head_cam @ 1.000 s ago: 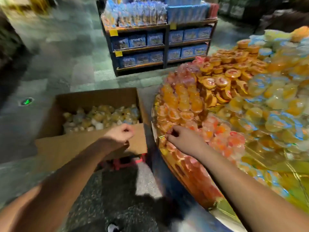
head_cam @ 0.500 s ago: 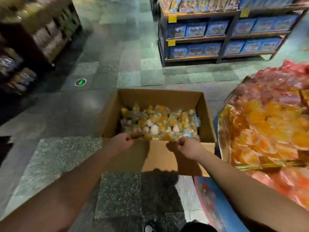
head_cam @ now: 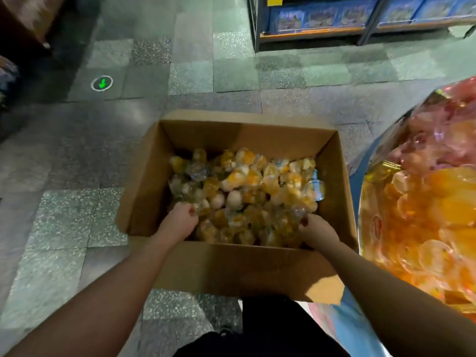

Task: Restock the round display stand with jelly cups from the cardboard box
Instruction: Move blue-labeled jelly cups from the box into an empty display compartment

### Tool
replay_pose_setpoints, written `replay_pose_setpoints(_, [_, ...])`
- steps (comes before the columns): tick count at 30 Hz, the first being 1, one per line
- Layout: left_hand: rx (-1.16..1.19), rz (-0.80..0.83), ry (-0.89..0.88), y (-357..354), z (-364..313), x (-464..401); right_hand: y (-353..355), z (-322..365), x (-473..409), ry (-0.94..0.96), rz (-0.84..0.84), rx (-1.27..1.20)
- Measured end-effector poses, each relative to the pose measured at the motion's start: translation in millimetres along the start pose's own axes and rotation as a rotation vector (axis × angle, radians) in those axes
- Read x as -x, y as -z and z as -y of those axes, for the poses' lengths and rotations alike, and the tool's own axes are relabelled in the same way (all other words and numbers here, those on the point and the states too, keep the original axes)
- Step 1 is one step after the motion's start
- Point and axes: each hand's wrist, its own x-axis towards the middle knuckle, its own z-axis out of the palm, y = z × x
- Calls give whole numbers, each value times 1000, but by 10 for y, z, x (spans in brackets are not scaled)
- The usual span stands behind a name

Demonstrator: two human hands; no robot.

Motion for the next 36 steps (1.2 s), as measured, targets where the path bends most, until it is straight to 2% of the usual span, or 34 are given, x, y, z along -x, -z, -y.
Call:
replay_pose_setpoints(7, [-86,49,152,-232,-104,-619,-7,-113,-641,-216,105,-106])
replay_pose_setpoints(11, [-167,103,199,-345,-96,-858,-142,-179,-858,-235,78,-47])
replay_pose_setpoints(14, [-304,85,202,-372,-109,-955,-180,-169,-912,-286,59,-4])
replay_pose_setpoints(20, [-471,60,178,-413,-136,-1052,-169,-266,-1055,-314,34,-142])
replay_pose_setpoints(24, [-458,88,225,-370,-160,-1049,-90,-267,-1075,-280,42,-155])
replay_pose_setpoints(27, [-340,73,222,-282,-79,-971,-60,-228,-1018,-252,62,-219])
replay_pose_setpoints(30, [-118,44,221,-154,-21,-768,3,-206,-903,-242,66,-256])
replay_pose_setpoints(36, [684,38,190,22,-53,-73,100,-200,-421,-205,1,-355])
